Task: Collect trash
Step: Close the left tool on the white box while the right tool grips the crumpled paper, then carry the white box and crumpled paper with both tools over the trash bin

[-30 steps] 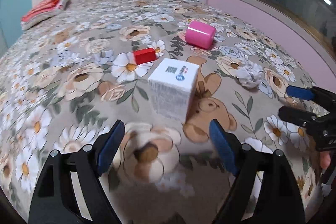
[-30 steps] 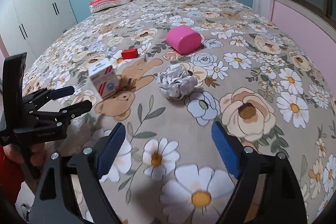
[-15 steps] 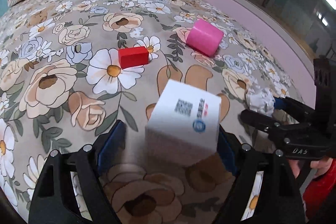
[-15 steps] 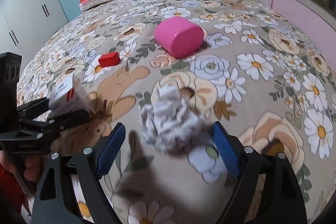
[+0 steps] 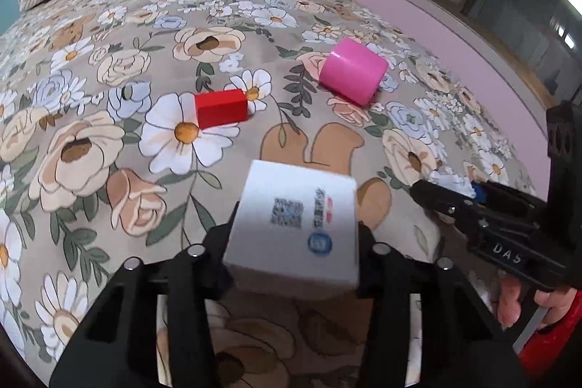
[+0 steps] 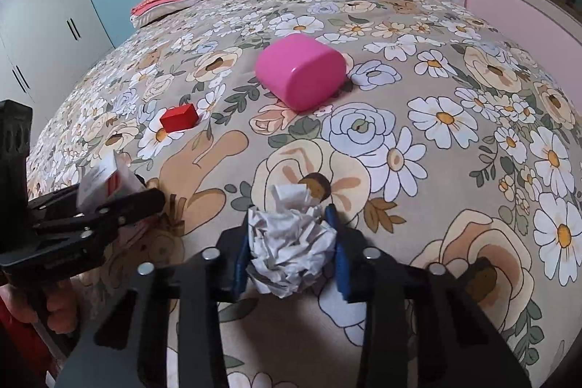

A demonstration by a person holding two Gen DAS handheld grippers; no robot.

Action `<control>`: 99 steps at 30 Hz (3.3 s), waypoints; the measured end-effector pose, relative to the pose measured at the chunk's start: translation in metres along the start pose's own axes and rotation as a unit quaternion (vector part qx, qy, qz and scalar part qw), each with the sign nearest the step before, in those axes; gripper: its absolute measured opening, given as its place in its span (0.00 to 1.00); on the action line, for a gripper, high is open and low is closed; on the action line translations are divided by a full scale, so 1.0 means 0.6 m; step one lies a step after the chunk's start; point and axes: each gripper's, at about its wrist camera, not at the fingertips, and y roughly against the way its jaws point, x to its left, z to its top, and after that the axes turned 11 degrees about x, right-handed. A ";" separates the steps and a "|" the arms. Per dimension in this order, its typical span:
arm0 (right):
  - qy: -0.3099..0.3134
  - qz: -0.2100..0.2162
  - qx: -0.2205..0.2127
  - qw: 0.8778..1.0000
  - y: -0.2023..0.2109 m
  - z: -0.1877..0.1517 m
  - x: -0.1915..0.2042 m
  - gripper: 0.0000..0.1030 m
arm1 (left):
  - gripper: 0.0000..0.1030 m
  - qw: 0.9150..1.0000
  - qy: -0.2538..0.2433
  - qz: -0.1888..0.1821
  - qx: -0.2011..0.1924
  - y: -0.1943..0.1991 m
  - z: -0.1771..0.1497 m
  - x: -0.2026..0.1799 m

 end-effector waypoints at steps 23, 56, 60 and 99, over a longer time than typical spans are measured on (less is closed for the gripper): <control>0.029 0.004 -0.050 0.998 0.185 -0.039 0.057 0.33 | 0.44 0.997 0.004 0.068 -0.032 0.197 -0.060 -0.092; 0.155 0.054 -0.122 0.979 0.554 -0.311 0.212 0.33 | 0.44 0.983 0.068 0.142 -0.092 0.579 -0.398 -0.247; 0.172 0.062 -0.124 0.975 0.570 -0.353 0.230 0.33 | 0.44 0.984 0.067 0.136 -0.091 0.593 -0.449 -0.248; 0.219 0.090 0.088 0.968 0.281 -0.665 0.293 0.33 | 0.44 0.984 0.101 0.088 0.117 0.293 -0.775 -0.147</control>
